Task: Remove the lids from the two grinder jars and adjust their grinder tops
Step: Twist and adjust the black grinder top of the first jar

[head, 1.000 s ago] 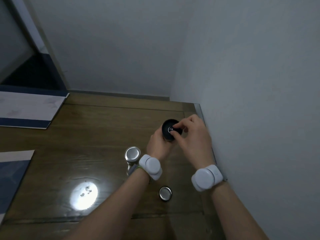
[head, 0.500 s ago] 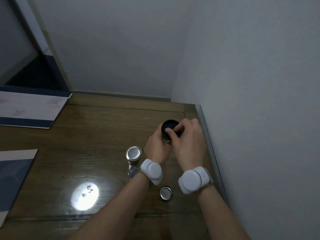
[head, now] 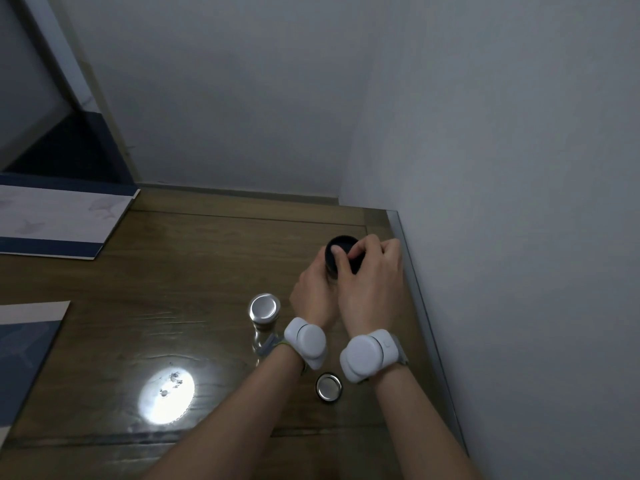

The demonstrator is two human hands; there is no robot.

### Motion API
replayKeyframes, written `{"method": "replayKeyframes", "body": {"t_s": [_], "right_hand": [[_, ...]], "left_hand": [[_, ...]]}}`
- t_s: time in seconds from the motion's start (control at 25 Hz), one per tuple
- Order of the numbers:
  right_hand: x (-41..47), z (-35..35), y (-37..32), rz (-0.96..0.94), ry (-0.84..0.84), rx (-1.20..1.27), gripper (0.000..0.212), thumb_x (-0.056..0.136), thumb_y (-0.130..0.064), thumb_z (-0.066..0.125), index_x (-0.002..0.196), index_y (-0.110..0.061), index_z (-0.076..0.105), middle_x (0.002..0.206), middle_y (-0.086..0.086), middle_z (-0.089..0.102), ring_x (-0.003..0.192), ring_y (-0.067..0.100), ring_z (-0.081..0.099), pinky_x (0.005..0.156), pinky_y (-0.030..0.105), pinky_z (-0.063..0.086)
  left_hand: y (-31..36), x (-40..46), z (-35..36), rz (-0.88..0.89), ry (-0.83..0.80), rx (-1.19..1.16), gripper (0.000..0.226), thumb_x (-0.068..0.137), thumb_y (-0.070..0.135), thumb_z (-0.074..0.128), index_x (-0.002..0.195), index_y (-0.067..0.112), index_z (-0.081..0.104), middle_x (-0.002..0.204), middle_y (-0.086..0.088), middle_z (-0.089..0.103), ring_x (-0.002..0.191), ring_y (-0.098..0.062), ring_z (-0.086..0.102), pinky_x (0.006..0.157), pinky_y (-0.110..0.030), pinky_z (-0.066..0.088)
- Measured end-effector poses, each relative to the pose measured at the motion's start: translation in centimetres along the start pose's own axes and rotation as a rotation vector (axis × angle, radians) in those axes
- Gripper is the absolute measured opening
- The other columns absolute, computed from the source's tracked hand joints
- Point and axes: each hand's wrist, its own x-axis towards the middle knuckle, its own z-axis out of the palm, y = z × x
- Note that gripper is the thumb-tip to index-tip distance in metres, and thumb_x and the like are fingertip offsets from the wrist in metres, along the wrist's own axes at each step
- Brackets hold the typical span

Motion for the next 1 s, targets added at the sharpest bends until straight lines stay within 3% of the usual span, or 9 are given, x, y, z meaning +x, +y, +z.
{"method": "replayKeyframes", "body": {"t_s": [0.08,0.28,0.44,0.56,0.72,0.88,1.0], "right_hand": [[0.7,-0.7,0.3,-0.065,-0.075,0.033,0.029,0.087,-0.046,0.072,0.088,-0.025,0.053,0.104,-0.003,0.046,0.094,0.018,0.055,0.071,0.027,0.038],[3.5,-3.4,1.9,-0.291,-0.384,0.032,0.029,0.078,-0.032,0.082,0.102,-0.032,0.066,0.093,-0.011,0.05,0.079,0.005,0.052,0.073,0.029,0.05],[5.7,-4.3,1.9,-0.358,-0.523,0.031,0.025,0.079,-0.026,0.082,0.099,-0.038,0.073,0.085,-0.009,0.053,0.078,0.013,0.058,0.076,0.037,0.054],[6.2,-4.1,1.8,-0.364,-0.526,0.049,0.02,0.078,-0.024,0.083,0.091,-0.038,0.075,0.081,-0.007,0.055,0.077,0.014,0.059,0.075,0.039,0.054],[5.8,-3.4,2.1,-0.318,-0.513,0.1,0.016,0.078,-0.023,0.083,0.088,-0.032,0.077,0.075,-0.007,0.055,0.071,0.01,0.056,0.069,0.032,0.048],[4.9,-2.8,1.5,-0.222,-0.512,0.141,0.014,0.078,-0.025,0.082,0.081,-0.033,0.07,0.063,-0.008,0.054,0.061,0.006,0.052,0.061,0.03,0.043],[4.5,-2.3,0.6,-0.182,-0.47,0.112,0.017,0.079,-0.026,0.079,0.08,-0.036,0.066,0.062,-0.008,0.053,0.062,0.005,0.052,0.06,0.03,0.045]], "left_hand": [[-0.3,0.3,0.0,-0.01,0.005,-0.014,0.032,0.101,0.038,0.057,0.13,0.023,0.062,0.117,-0.007,0.075,0.109,-0.031,0.069,0.088,-0.042,0.055],[-1.1,1.2,-0.9,-0.006,-0.063,-0.044,0.048,0.086,0.032,0.074,0.133,0.036,0.063,0.114,0.004,0.074,0.106,-0.02,0.068,0.087,-0.038,0.055],[-1.3,1.6,-1.2,-0.024,-0.119,-0.007,0.067,0.067,0.038,0.07,0.133,0.04,0.062,0.117,0.003,0.075,0.111,-0.023,0.07,0.092,-0.044,0.057],[-1.3,1.8,-1.2,-0.031,-0.131,-0.004,0.067,0.061,0.039,0.066,0.128,0.037,0.065,0.112,0.001,0.076,0.107,-0.025,0.071,0.09,-0.047,0.058],[-1.7,1.8,-0.8,-0.046,-0.12,-0.047,0.06,0.059,0.042,0.066,0.119,0.033,0.068,0.1,0.0,0.077,0.098,-0.028,0.074,0.085,-0.051,0.06],[-2.6,2.3,-0.4,-0.05,-0.111,-0.075,0.051,0.06,0.041,0.067,0.109,0.027,0.072,0.087,-0.001,0.077,0.082,-0.026,0.075,0.078,-0.053,0.063],[-2.9,2.4,-0.3,-0.042,-0.065,-0.097,0.059,0.056,0.051,0.062,0.108,0.024,0.071,0.082,-0.004,0.077,0.078,-0.027,0.075,0.075,-0.05,0.063]]}}
